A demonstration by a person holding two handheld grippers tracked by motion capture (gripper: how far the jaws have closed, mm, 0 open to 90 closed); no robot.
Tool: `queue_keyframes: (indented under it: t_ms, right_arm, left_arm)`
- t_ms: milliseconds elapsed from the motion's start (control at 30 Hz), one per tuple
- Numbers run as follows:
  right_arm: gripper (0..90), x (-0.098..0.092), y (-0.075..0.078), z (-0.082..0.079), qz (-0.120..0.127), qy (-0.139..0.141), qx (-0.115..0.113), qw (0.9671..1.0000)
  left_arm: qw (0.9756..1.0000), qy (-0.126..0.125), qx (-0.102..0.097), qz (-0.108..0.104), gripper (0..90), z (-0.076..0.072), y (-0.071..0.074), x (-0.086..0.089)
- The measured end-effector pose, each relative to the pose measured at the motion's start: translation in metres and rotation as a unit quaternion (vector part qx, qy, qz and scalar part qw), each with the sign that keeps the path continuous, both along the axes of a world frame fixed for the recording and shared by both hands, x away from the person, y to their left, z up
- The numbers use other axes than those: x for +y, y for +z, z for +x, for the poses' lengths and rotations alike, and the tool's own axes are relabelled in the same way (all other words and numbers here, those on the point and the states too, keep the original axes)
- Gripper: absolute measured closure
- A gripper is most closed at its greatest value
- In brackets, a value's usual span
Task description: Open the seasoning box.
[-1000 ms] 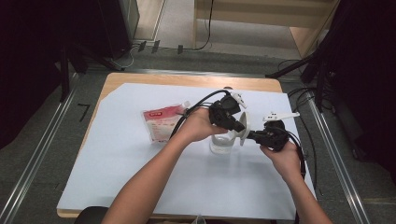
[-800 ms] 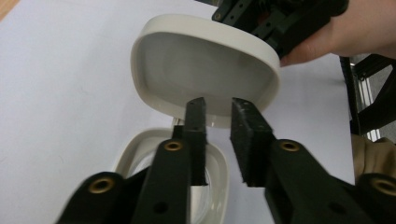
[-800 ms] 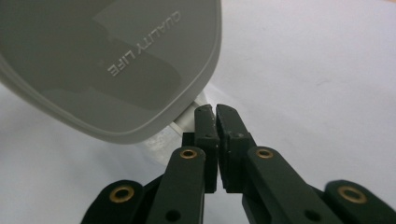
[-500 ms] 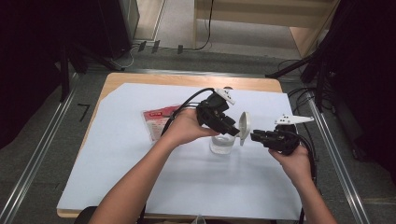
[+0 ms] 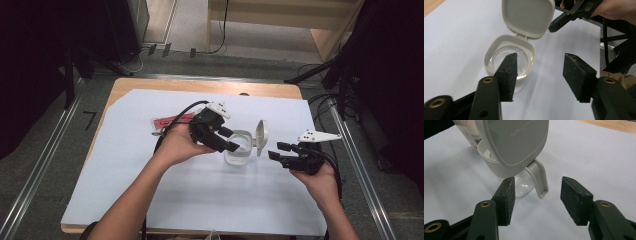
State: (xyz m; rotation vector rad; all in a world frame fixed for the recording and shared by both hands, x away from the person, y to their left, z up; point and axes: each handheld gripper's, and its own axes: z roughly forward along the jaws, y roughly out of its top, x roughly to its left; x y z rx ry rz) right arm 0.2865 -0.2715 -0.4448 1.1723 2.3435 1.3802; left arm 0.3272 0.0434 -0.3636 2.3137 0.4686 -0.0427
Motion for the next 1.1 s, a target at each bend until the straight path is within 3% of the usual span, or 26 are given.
queue_keyframes:
  t_ms: [167, 267, 367, 633, 733, 1100]
  right_arm:
    - [44.7, -0.001, -0.002, -0.003, -0.007, 0.003, 0.003, 1.0000]
    - [41.9, -0.002, -0.002, -0.004, -0.019, -0.008, 0.000, 0.9998]
    - [42.0, -0.006, -0.002, -0.002, -0.011, -0.010, 0.000, 0.9999]
    - [42.2, -0.009, -0.003, 0.005, -0.011, -0.009, 0.003, 0.9999]
    - [42.2, -0.008, -0.004, 0.008, -0.013, -0.006, 0.004, 0.9999]
    - [42.3, -0.002, -0.007, 0.013, -0.020, 0.004, 0.008, 0.9998]
  left_arm:
    - [0.9998, 0.019, 0.004, -0.010, 41.1, -0.002, -0.006, 0.020]
    - [0.9995, 0.031, -0.004, -0.005, 41.2, -0.005, -0.008, 0.029]
    - [0.9991, 0.041, -0.004, -0.011, 41.3, -0.010, -0.008, 0.039]
    - [0.9983, 0.057, -0.015, -0.004, 42.2, -0.022, -0.006, 0.065]
    - [0.9984, 0.051, -0.024, 0.004, 41.7, -0.024, -0.006, 0.074]
    - [0.9967, 0.080, 0.002, -0.006, 42.1, -0.026, -0.010, 0.109]
